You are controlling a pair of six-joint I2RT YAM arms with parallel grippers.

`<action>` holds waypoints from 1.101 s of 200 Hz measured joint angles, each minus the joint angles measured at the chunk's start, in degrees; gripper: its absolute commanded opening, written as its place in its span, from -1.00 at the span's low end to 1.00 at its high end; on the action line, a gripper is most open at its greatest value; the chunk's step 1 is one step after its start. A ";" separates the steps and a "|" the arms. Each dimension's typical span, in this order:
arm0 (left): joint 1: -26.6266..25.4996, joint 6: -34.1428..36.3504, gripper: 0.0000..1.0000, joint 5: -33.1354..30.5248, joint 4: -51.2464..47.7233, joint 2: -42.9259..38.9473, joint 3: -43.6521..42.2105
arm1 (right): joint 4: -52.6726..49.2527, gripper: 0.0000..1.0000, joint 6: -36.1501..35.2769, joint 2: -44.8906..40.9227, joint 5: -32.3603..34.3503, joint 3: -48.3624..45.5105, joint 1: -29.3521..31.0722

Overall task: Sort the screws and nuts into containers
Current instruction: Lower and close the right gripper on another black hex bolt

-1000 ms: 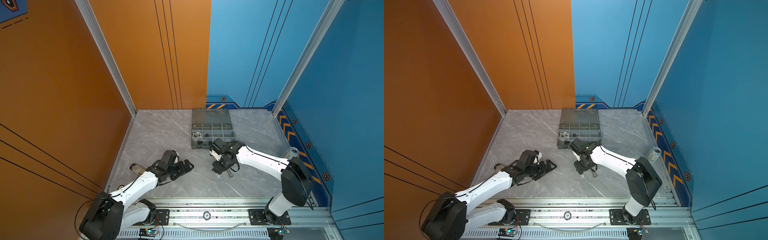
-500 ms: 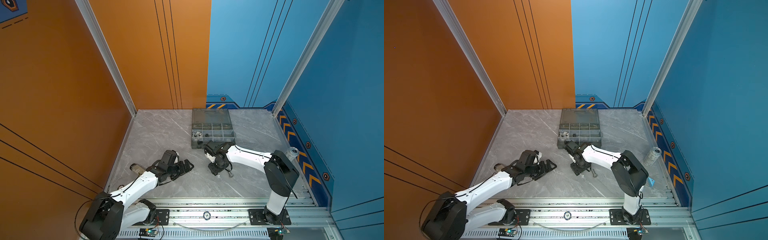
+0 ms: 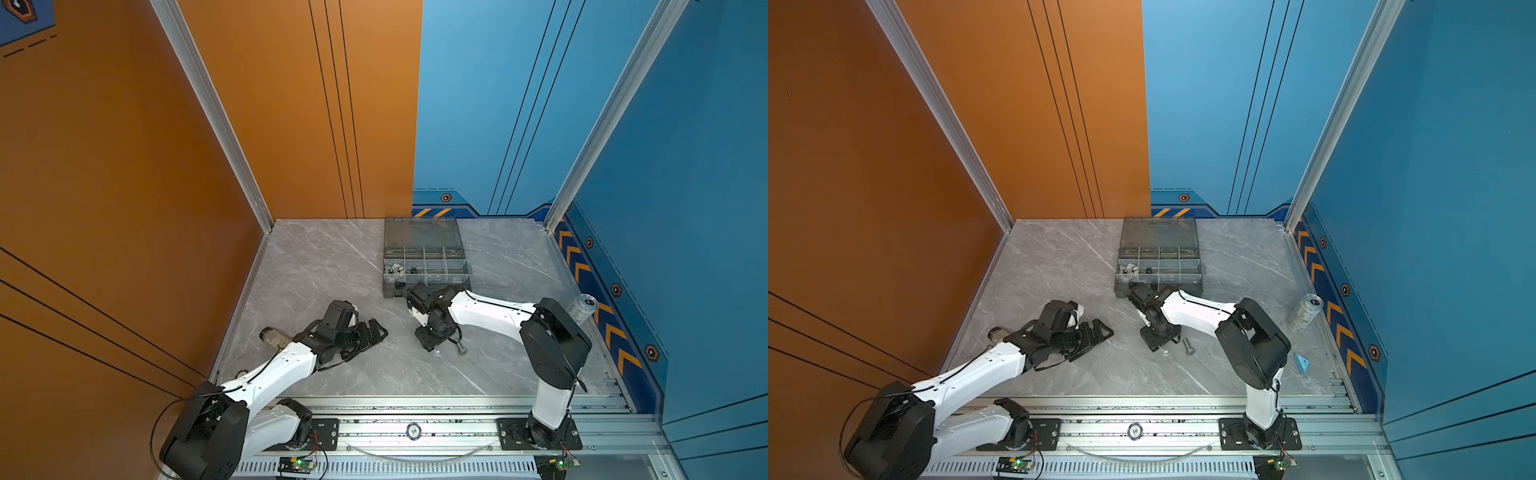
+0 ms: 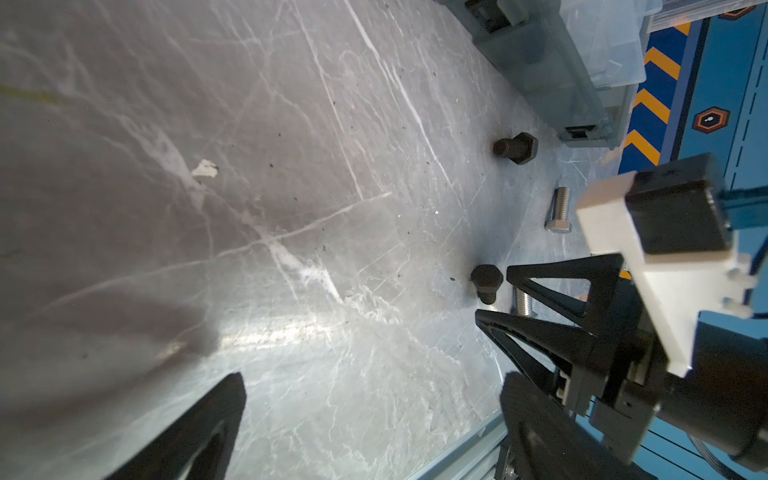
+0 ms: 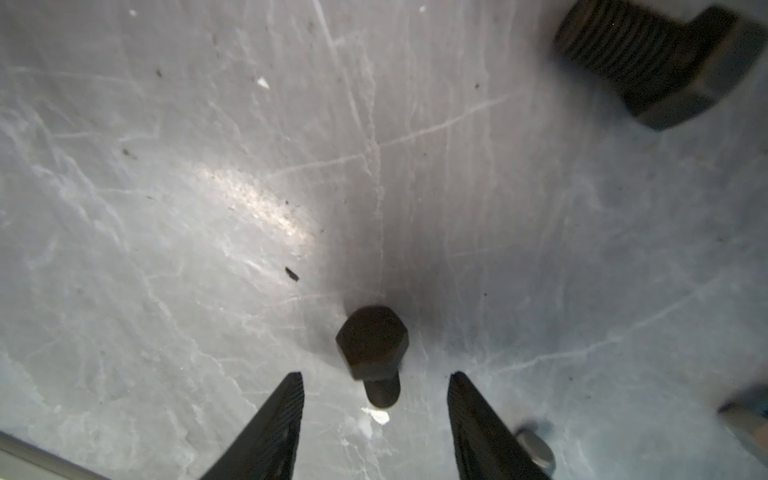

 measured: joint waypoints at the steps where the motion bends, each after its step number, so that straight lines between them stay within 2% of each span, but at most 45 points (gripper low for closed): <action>1: 0.00 0.00 0.95 0.00 0.00 0.00 0.00 | 0.04 0.16 0.00 0.04 -0.02 0.00 0.00; 51: -0.04 -0.44 0.95 0.00 0.61 0.00 -0.31 | 1.44 0.12 0.02 1.29 -0.22 0.66 0.00; 150: -0.37 -0.61 0.95 -0.02 1.27 0.13 -0.66 | 2.36 -0.13 0.04 2.32 -0.17 0.68 0.00; 179: -0.35 -0.61 0.95 -0.02 1.29 0.35 -0.66 | 2.56 -0.30 0.09 2.43 -0.17 0.74 0.00; 202: -0.35 -0.61 0.95 -0.02 1.38 0.90 -0.66 | 2.67 -0.51 0.07 2.62 -0.20 0.94 0.00; 220: -0.35 -0.61 0.95 -0.02 1.49 1.18 -0.66 | 2.73 -0.78 0.31 2.64 -0.26 1.09 0.00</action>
